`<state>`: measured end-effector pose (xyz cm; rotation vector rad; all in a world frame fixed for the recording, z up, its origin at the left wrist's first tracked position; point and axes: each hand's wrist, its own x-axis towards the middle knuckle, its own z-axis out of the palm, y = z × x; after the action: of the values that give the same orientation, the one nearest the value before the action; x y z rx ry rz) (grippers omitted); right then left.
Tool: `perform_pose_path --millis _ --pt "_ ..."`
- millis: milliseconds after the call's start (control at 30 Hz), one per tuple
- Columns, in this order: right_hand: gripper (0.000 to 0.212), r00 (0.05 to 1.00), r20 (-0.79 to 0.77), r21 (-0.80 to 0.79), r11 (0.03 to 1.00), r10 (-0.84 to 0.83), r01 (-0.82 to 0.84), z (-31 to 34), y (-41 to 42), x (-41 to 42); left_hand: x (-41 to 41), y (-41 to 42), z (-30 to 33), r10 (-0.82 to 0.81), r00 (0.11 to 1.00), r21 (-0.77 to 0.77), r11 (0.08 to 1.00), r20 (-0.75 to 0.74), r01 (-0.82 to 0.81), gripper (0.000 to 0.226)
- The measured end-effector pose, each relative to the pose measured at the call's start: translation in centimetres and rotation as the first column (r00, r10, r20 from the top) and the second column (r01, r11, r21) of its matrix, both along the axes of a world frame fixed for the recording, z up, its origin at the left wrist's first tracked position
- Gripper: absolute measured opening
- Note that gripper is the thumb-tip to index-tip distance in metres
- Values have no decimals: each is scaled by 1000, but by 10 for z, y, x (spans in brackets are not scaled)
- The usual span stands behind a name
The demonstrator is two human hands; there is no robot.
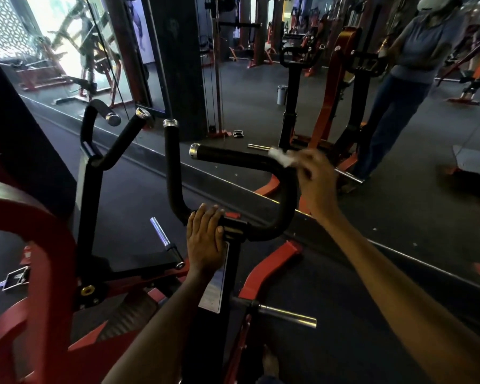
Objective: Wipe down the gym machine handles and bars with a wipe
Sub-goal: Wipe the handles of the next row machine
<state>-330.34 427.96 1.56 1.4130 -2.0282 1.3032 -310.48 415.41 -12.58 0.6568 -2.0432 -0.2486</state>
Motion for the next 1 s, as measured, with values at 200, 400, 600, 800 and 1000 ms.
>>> perform_pose_path --millis 200,400,600,800,1000 --pt "31 990 -55 251 961 132 -114 -47 41 30 -1 0 0 3 1000 -10 1000 3 -3 41" --pt "31 966 -225 164 982 128 -92 -16 33 35 -1 2 2 11 1000 -9 1000 0 -11 41" --pt "46 920 -323 403 912 221 -77 -32 22 9 0 4 2 15 1000 18 1000 -2 -15 43" --pt "35 924 -271 369 916 268 -158 -57 40 59 0 4 4 19 1000 -15 1000 -19 -19 44" --pt "33 802 -578 330 942 153 58 -32 17 20 0 7 5 27 1000 -10 1000 -9 -27 43"
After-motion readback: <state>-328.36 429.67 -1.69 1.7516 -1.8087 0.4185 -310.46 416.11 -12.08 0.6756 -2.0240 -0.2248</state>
